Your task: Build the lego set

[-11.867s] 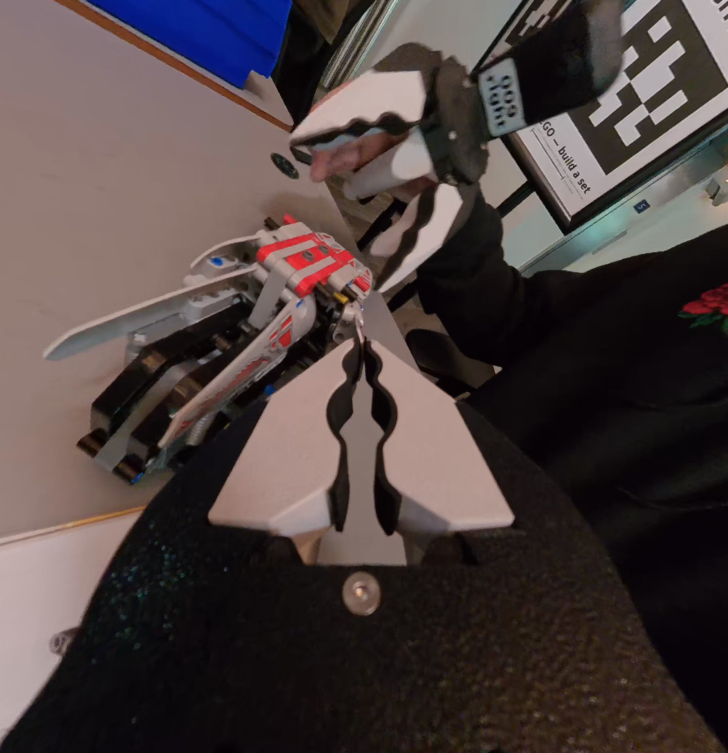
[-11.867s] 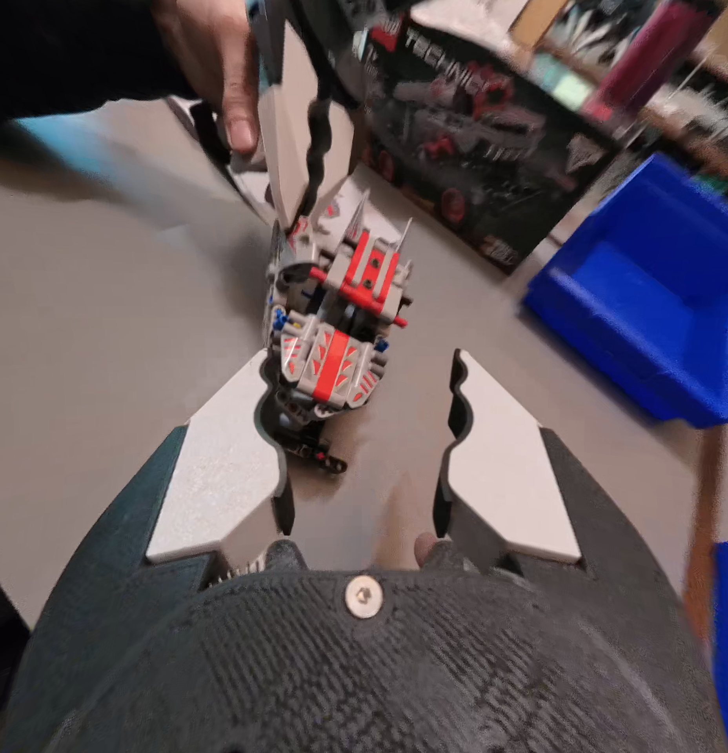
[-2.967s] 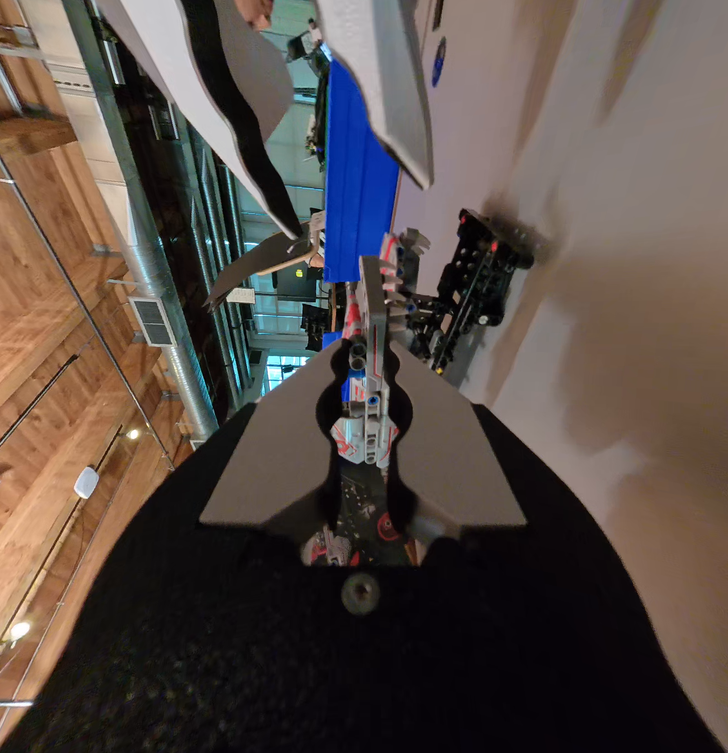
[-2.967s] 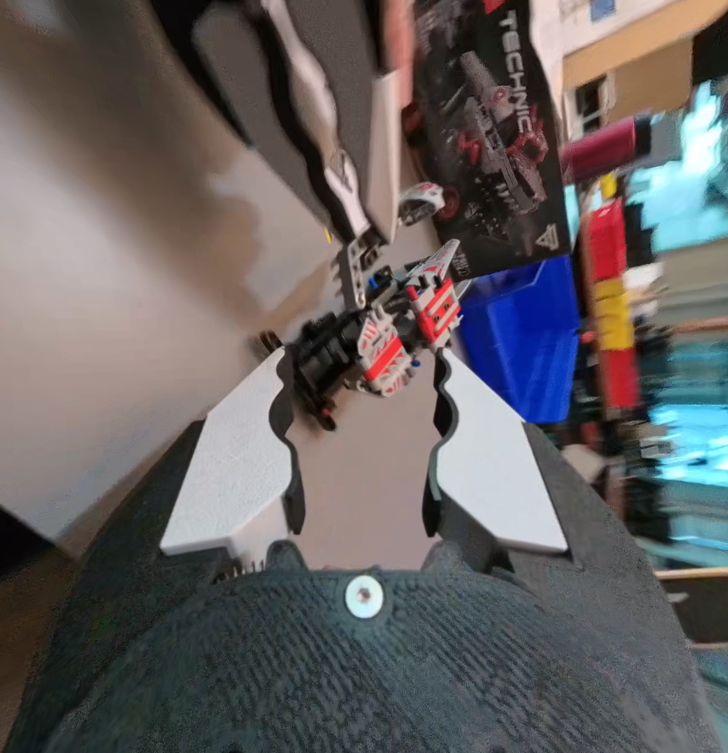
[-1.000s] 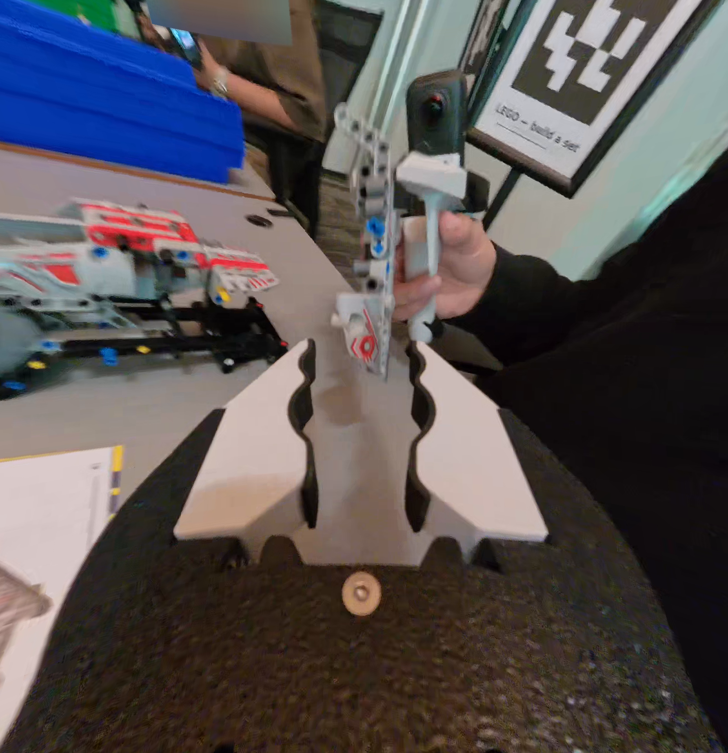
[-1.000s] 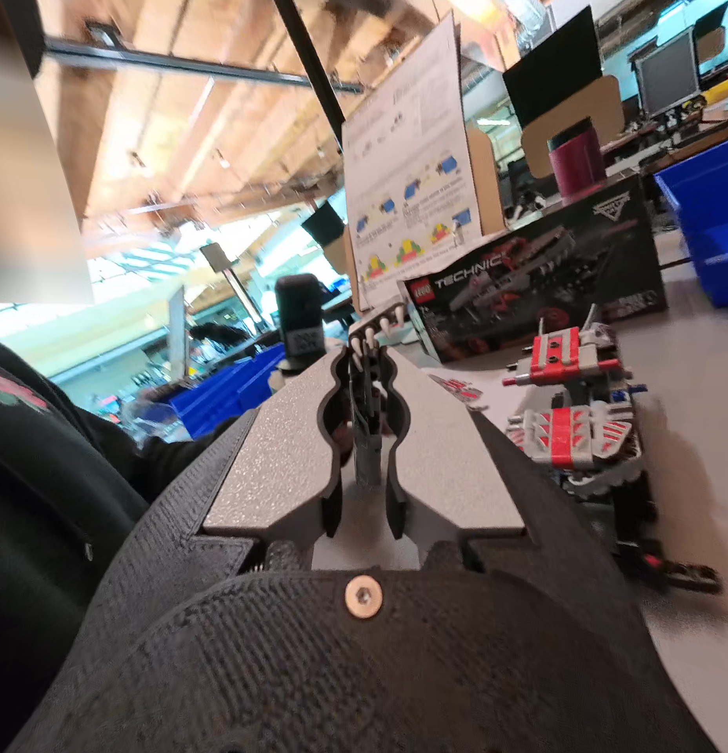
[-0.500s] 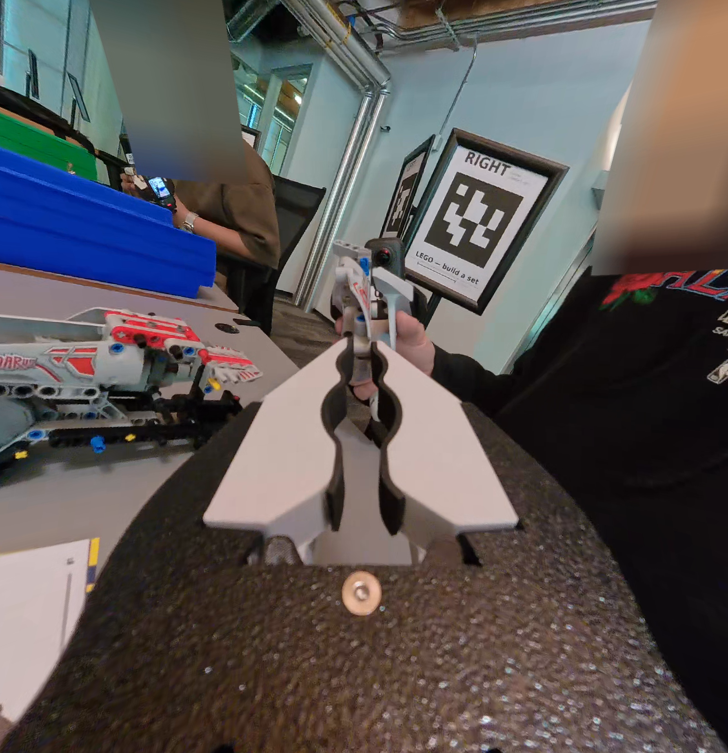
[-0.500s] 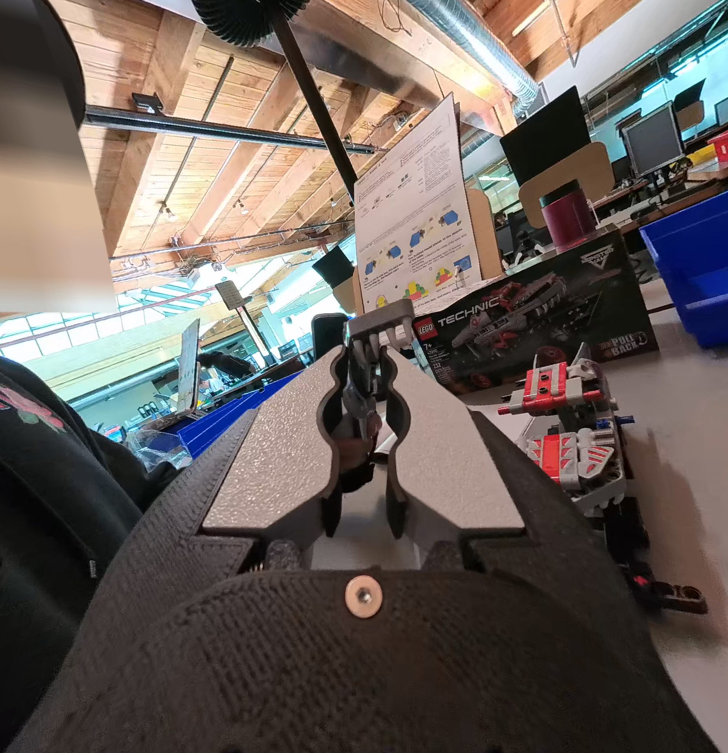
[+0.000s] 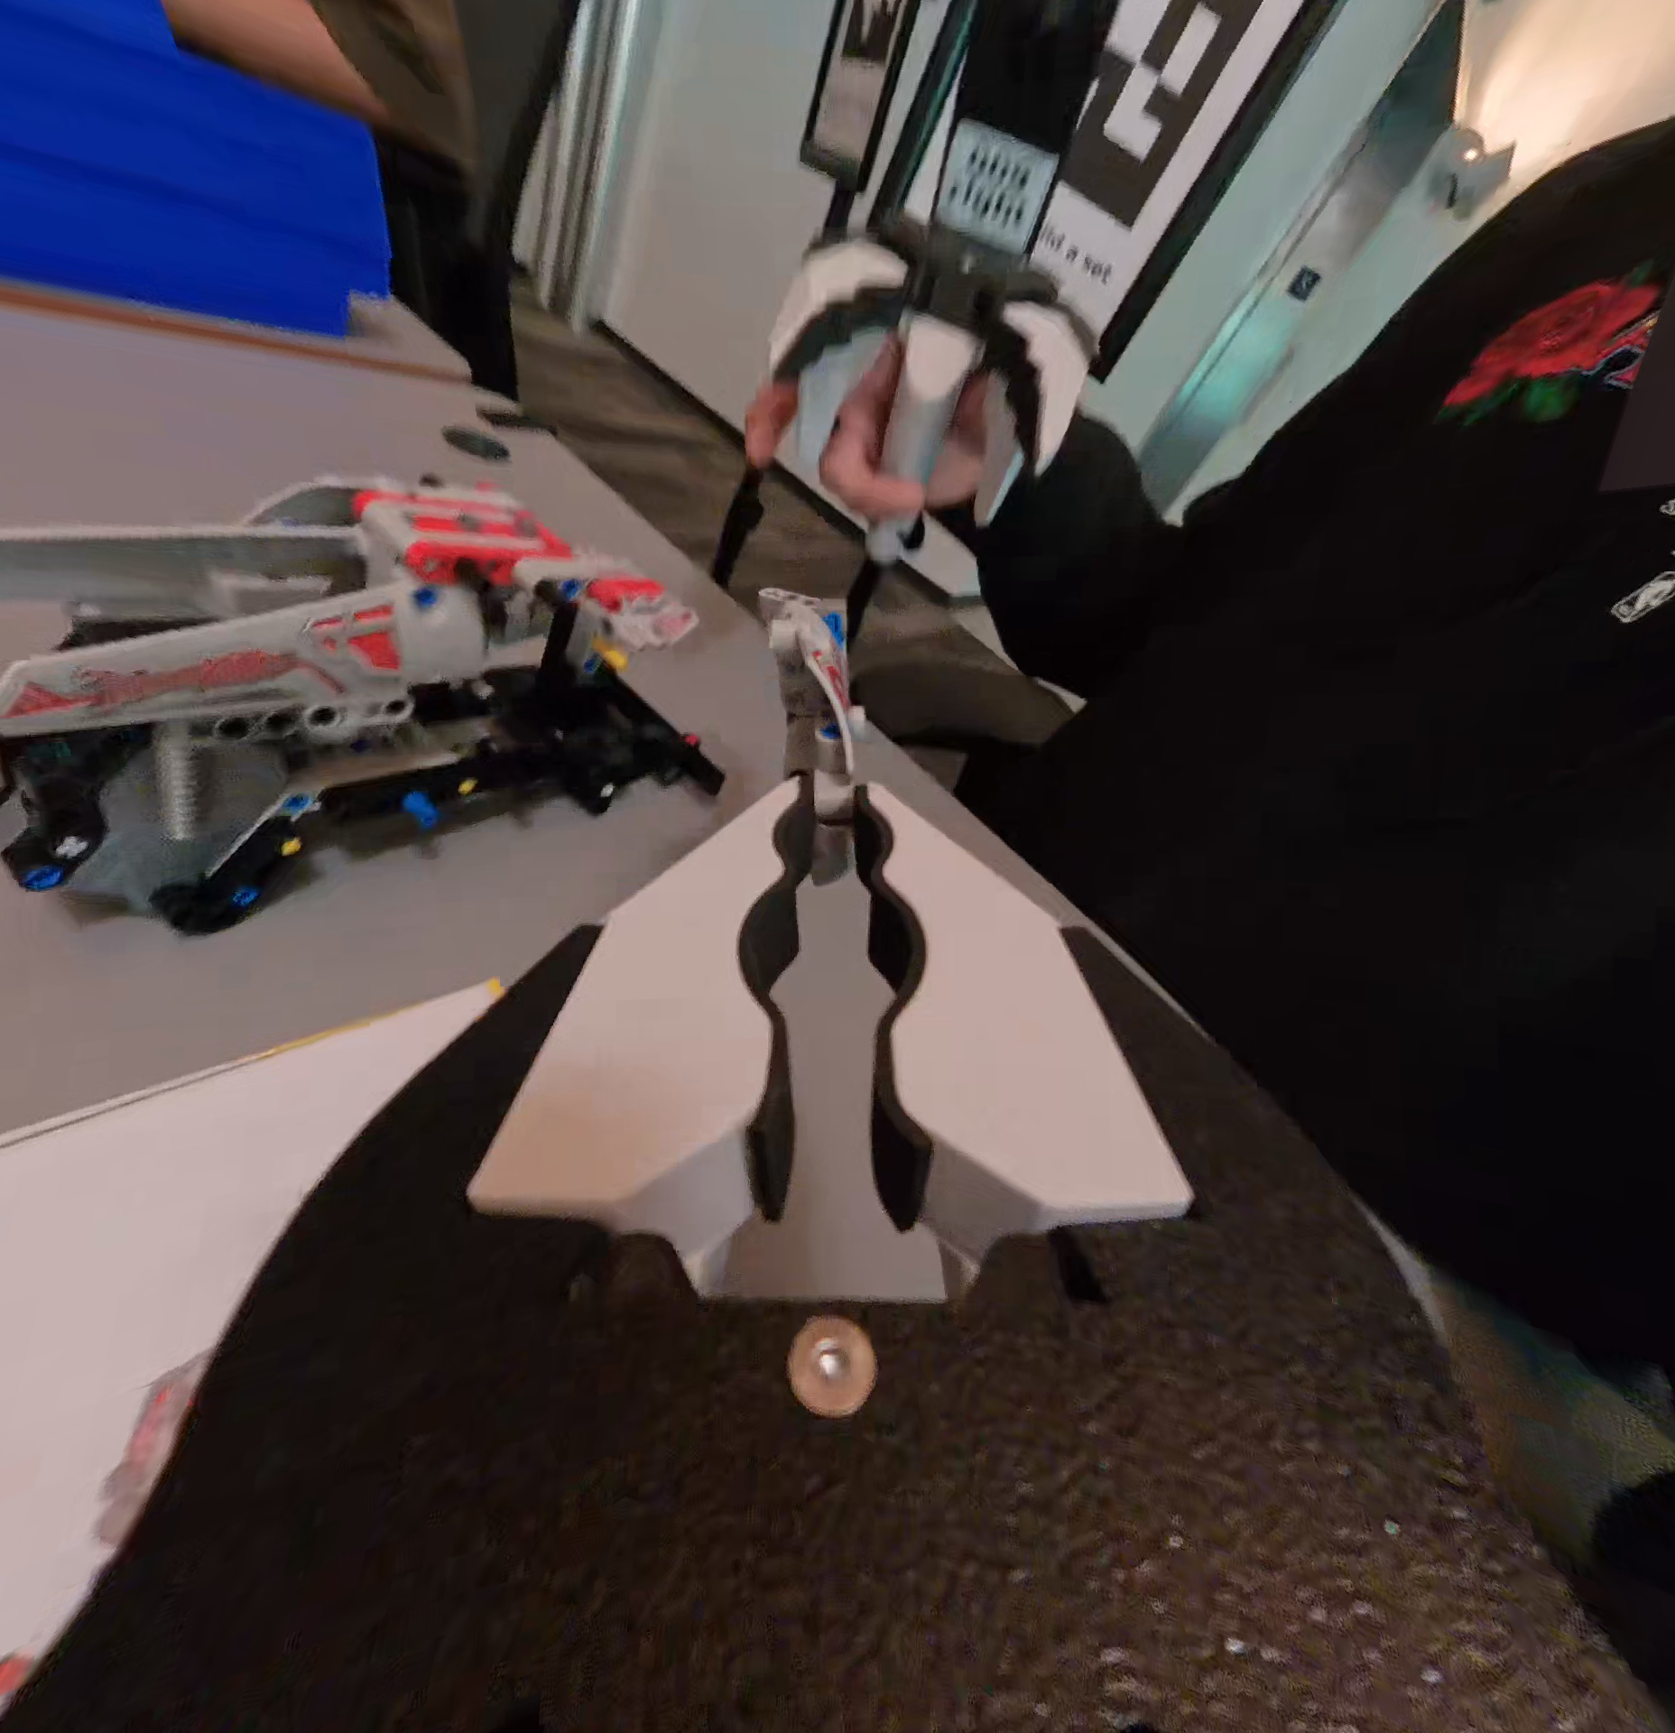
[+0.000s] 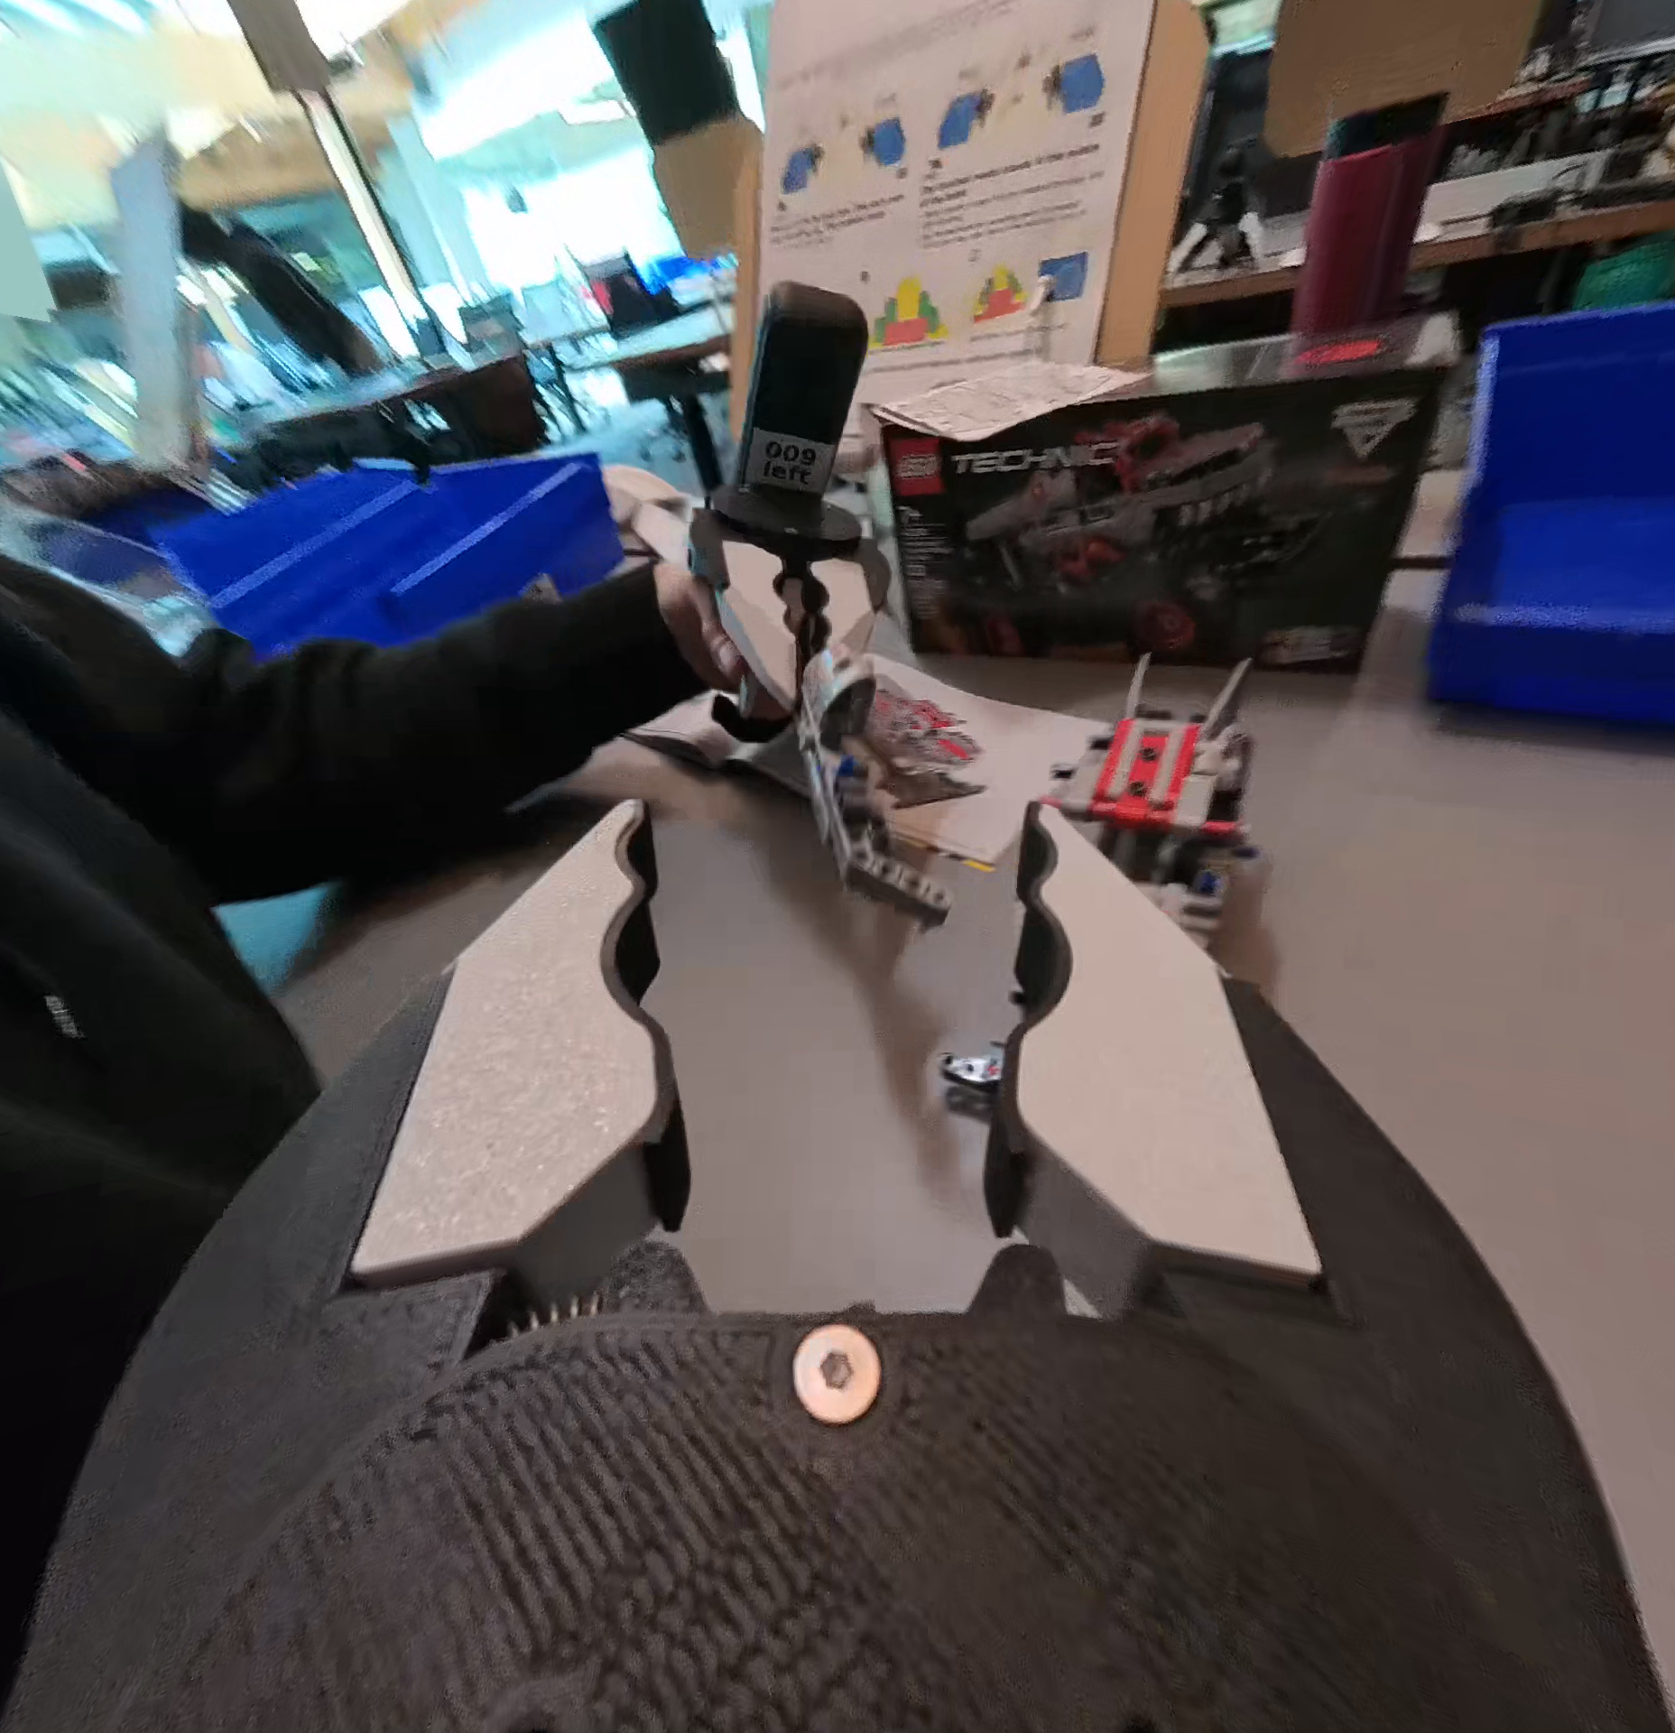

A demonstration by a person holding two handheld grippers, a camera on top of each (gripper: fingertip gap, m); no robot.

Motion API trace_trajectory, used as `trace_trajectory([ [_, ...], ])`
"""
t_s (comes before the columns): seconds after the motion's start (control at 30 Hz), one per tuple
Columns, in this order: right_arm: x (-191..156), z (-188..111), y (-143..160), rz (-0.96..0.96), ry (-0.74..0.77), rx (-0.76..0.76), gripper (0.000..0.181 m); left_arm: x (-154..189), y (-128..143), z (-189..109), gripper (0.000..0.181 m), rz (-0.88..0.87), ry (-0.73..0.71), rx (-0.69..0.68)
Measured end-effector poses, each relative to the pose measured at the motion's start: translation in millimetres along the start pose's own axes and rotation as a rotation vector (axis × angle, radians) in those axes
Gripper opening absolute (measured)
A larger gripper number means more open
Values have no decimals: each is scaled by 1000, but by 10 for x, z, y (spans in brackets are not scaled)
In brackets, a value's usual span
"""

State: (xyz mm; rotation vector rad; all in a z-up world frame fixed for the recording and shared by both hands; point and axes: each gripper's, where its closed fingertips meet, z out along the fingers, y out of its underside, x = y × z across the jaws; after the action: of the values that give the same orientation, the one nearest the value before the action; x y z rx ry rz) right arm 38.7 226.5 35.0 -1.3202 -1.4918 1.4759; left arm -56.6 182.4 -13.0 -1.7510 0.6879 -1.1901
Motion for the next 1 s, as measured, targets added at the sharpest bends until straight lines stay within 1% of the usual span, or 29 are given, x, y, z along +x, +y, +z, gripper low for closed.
trace_trajectory([
  [0.1, 185, 49, -153, -76, 109, -71, 71, -132, -2, 7, 5, -33, 82, -49],
  [0.17, 322, 153, -184, -103, 163, -131, 67, -197, -2, 24, 4, -51, 136, -85],
  [0.27, 441, 343, -63, -122, 174, -280, 60, -369, 9, 46, 4, -63, 133, -137],
  [0.37, 518, 490, 45, -113, 162, -374, 53, -475, -41, 60, 4, -68, 143, -137],
  [0.43, 605, 556, 95, -121, 174, -407, 59, -494, -51, 77, 4, -42, 162, -144],
  [0.47, 662, 581, 112, -125, 187, -417, 68, -508, -46, 86, 4, -35, 166, -155],
  [0.5, 719, 597, 125, -122, 199, -428, 72, -524, -40, 96, 4, -30, 168, -166],
  [0.57, 776, 632, 141, -103, 194, -447, 75, -558, -40, 113, 5, -22, 171, -175],
  [0.63, 769, 661, 119, -117, 181, -451, 73, -519, -36, 113, 4, -13, 210, -178],
  [0.77, 643, 724, 108, -148, 111, -465, 55, -423, -5, 108, 5, 40, 252, -198],
  [0.9, 558, 773, 190, -102, 44, -503, 47, -362, -30, 108, 5, 110, 246, -203],
  [0.97, 480, 784, 204, -69, 2, -504, 32, -339, -68, 105, 4, 135, 242, -193],
  [1.0, 479, 788, 210, -54, 8, -503, 28, -333, -73, 102, 4, 147, 241, -196],
])
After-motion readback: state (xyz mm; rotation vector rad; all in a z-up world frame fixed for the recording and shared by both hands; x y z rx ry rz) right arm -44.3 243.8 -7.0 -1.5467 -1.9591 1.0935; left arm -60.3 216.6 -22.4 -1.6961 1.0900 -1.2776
